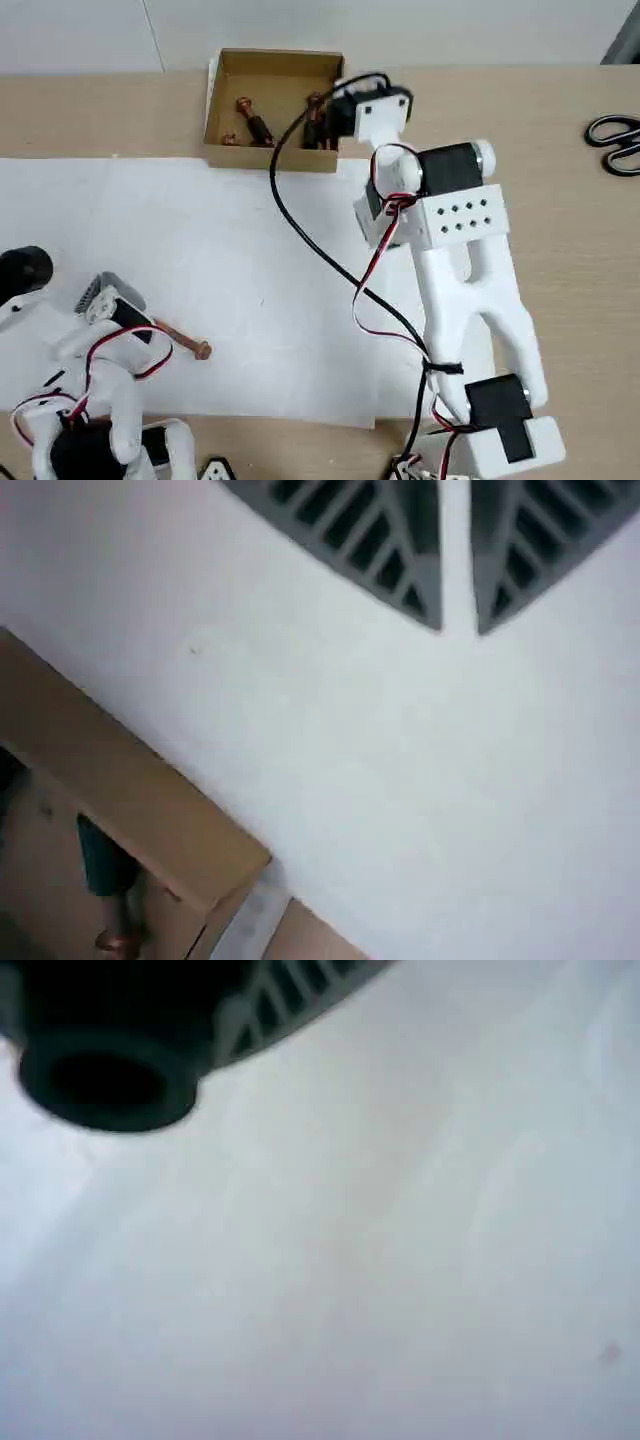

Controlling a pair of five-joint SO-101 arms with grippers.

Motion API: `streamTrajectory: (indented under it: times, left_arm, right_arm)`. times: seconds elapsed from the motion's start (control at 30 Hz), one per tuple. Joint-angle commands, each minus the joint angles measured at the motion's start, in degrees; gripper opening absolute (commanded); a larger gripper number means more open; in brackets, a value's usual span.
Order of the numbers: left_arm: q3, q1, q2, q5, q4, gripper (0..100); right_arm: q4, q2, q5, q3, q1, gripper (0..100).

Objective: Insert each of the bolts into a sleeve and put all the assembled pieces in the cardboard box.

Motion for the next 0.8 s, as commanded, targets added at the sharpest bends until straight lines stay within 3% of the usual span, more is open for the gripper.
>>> streamTrajectory:
  times: [0.0, 0.23, 0.33, 0.4, 0.5, 0.63, 0.77]
  left_arm:
    - [0.3, -0.1, 0.7, -7.6, -6.2, 1]
    - [4.3, 0.2, 0.7, -38.1, -17.1, 1]
    - [5.0, 0.4, 1.5, -42.8, -21.1, 1]
    - [2.8, 2.2, 4.9, -43.8, -20.5, 1]
    - [-8.9, 3.6, 13.6, -40.2, -11.3, 1]
    - [-34.2, 6.4, 28.7, -31.5, 5.7, 1]
    - [-59.4, 8.8, 44.7, -29.5, 21.4, 1]
  right_arm:
    - [0.6, -5.7, -0.7, 3.1, 1.5, 0.5]
    - [-4.6, -13.7, -0.2, 16.8, 1.8, 0.6]
    - [-7.5, -16.6, 1.1, 22.8, 1.8, 0.6]
    - [-8.8, -18.5, 1.1, 25.6, 1.8, 0.6]
    - [-9.1, -20.4, 1.2, 27.4, 1.8, 0.5]
    - [-9.0, -21.2, 1.2, 27.4, 2.8, 0.5]
    - [-9.5, -21.1, 1.2, 27.5, 4.5, 0.5]
